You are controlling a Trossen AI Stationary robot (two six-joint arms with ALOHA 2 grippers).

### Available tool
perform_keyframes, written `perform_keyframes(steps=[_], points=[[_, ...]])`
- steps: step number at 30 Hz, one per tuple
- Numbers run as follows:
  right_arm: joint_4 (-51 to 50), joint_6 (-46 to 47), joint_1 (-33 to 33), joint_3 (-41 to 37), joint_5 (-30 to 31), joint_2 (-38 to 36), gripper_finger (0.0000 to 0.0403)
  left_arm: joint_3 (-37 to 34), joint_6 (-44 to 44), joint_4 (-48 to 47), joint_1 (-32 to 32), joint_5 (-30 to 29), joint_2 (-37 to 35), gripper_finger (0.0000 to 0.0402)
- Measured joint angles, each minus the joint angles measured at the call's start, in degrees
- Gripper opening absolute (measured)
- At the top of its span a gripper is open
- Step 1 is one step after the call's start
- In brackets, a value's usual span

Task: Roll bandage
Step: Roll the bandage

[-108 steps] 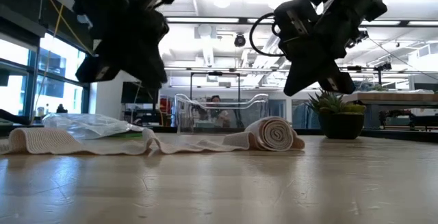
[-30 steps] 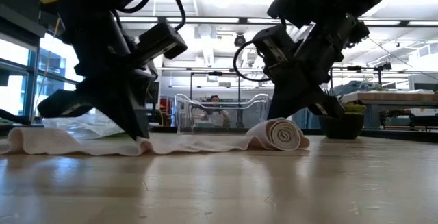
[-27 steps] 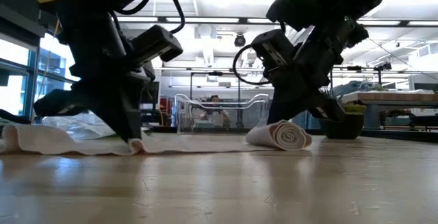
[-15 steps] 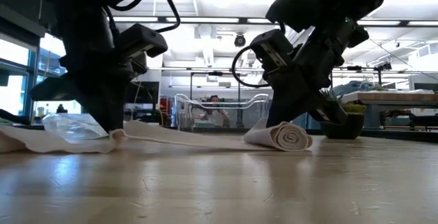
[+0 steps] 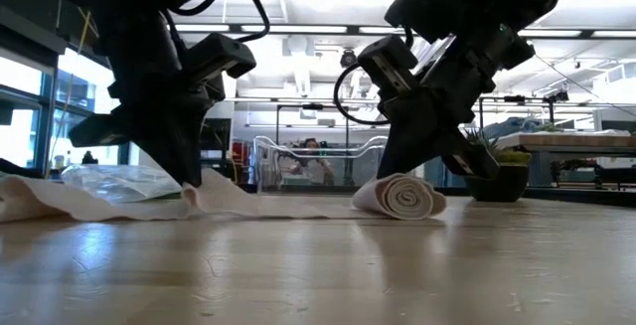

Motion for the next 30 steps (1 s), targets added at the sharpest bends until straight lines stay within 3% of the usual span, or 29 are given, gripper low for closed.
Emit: perform_keyframes(steps=[14, 20, 25, 30], points=[[4.6, -1.8, 0.0, 0.0, -1.7, -1.4, 0.0, 0.0, 0.0, 0.0, 0.0, -0.5, 0.0, 0.0], [-6.7, -3.6, -0.4, 0.0, 2.9, -6.6, 0.0, 0.0, 0.0, 0.1, 0.0, -0.6, 0.0, 0.0], [-19.1, -3.6, -1.1, -0.3, 3.2, -7.5, 0.0, 0.0, 0.0, 0.1, 0.0, -0.7, 0.0, 0.0], [-17.9, -2.3, -1.2, -3.7, 3.1, -6.7, 0.0, 0.0, 0.5, 0.2, 0.0, -0.7, 0.0, 0.0]])
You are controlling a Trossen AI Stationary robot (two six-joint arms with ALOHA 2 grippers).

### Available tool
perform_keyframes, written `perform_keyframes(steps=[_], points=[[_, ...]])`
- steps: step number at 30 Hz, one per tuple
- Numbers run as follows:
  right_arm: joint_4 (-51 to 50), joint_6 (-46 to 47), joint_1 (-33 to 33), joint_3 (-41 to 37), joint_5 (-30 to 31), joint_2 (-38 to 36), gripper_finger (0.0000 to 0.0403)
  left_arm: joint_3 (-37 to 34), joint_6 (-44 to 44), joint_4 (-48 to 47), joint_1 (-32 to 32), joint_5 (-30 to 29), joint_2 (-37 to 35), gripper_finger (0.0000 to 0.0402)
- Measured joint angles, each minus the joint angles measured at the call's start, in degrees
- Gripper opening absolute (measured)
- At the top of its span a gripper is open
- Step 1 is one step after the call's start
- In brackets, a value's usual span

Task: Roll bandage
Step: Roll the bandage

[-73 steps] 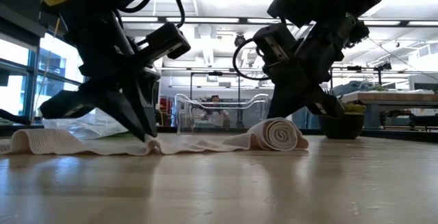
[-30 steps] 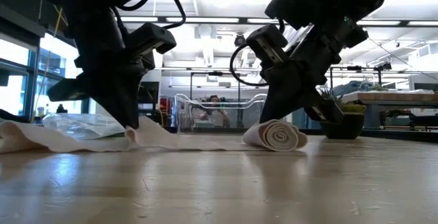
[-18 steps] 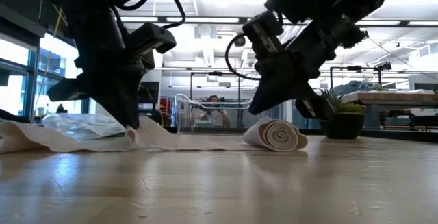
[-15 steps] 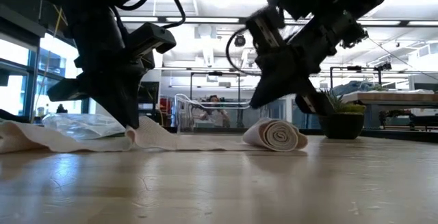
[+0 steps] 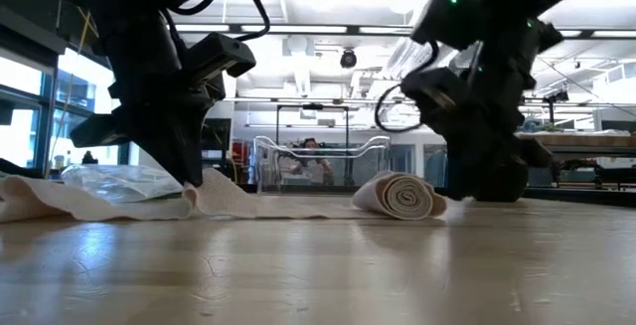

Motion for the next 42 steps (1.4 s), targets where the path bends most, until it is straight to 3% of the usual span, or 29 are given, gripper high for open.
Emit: perform_keyframes(steps=[10, 34, 42], points=[[11.9, 3.3, 0.0, -1.3, -0.5, 4.3, 0.0, 0.0, 0.0, 0.4, 0.0, 0.0, 0.0, 0.0], [17.3, 4.6, 3.5, 4.2, -0.1, 4.6, 0.0, 0.0, 0.4, 0.4, 0.0, 0.0, 0.0, 0.0], [21.2, 6.1, 3.8, 4.2, 0.6, 8.3, 0.0, 0.0, 0.5, 1.5, 0.0, 0.0, 0.0, 0.0]])
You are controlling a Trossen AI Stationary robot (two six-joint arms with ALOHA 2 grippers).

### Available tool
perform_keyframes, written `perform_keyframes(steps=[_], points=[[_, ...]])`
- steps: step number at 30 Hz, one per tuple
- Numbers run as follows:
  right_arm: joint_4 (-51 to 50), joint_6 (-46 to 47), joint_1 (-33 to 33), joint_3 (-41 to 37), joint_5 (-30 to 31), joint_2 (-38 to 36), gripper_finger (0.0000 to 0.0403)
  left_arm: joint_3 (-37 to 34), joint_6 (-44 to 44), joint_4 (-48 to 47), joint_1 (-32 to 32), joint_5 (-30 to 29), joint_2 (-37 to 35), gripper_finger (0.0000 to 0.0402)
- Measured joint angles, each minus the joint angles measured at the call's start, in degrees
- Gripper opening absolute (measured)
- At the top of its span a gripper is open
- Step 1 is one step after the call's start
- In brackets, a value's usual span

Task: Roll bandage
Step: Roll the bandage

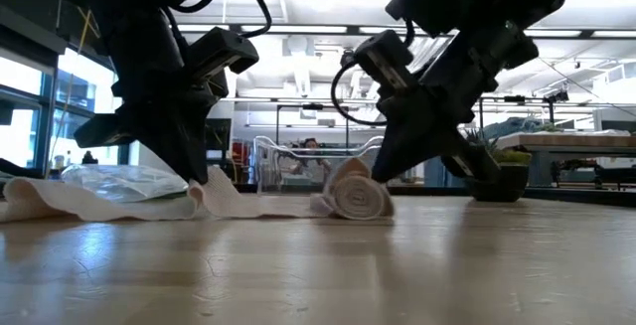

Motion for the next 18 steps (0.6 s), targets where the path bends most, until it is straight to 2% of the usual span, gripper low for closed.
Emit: perform_keyframes(steps=[7, 12, 18], points=[[3.5, -0.1, -0.5, 0.3, 0.2, 0.0, 0.0, 0.0, 0.1, 0.0, 0.0, 0.0, 0.0, 0.0], [-0.3, -3.1, -0.5, 2.3, -0.7, -0.5, 0.0, 0.0, 3.6, -1.2, 0.0, 3.8, -0.6, 0.0], [-3.5, -5.9, -0.7, 3.9, -1.1, -0.8, 0.0, 0.0, 2.3, -2.3, -0.2, 3.2, -2.3, 0.0015]])
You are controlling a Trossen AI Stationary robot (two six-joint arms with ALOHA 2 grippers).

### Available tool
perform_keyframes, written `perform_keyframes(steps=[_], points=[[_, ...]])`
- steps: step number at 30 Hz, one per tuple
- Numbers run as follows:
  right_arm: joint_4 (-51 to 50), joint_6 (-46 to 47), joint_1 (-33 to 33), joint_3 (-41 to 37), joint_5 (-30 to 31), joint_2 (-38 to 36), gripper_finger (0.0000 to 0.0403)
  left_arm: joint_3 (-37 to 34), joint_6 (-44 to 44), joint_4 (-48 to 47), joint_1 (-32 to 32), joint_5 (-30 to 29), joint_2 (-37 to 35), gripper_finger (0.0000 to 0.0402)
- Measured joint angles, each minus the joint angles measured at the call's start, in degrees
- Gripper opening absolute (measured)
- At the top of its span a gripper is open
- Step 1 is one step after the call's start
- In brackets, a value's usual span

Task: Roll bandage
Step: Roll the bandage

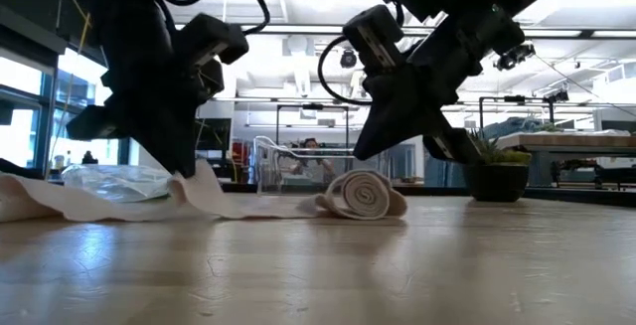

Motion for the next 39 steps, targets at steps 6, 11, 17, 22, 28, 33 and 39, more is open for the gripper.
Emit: perform_keyframes(steps=[6, 11, 17, 22, 28, 33, 39], points=[[-1.3, -0.2, 0.0, 0.2, 0.2, 0.0, 0.0, 0.0, 1.5, -3.4, 0.0, -0.7, -3.1, 0.006], [-1.3, -0.3, -0.3, 0.2, 0.3, 0.0, 0.0, 0.0, 3.0, -6.8, 0.0, -2.2, -5.3, 0.0104], [-1.0, -0.3, -0.9, 0.2, 0.3, 0.0, 0.0, 0.0, 1.4, 1.2, 0.7, -5.7, -6.4, 0.0147], [-0.9, -0.6, -1.5, 0.2, -0.5, 0.0, 0.0, 0.1, 4.5, 11.8, 2.9, -6.9, -1.6, 0.0134], [-0.8, -0.8, -1.7, 0.2, -1.7, 0.0, 0.0, 2.9, 7.0, 13.5, 5.5, -4.6, 6.0, 0.0017], [-0.8, -0.2, -1.7, 0.2, -2.1, 0.0, 0.0, 6.2, 10.2, 15.1, 5.8, -1.2, 10.3, 0.0002], [-0.6, 0.3, -1.7, 0.2, -1.5, 0.0, 0.0, 7.3, 9.1, 9.5, 4.8, 0.8, 12.8, 0.0001]])
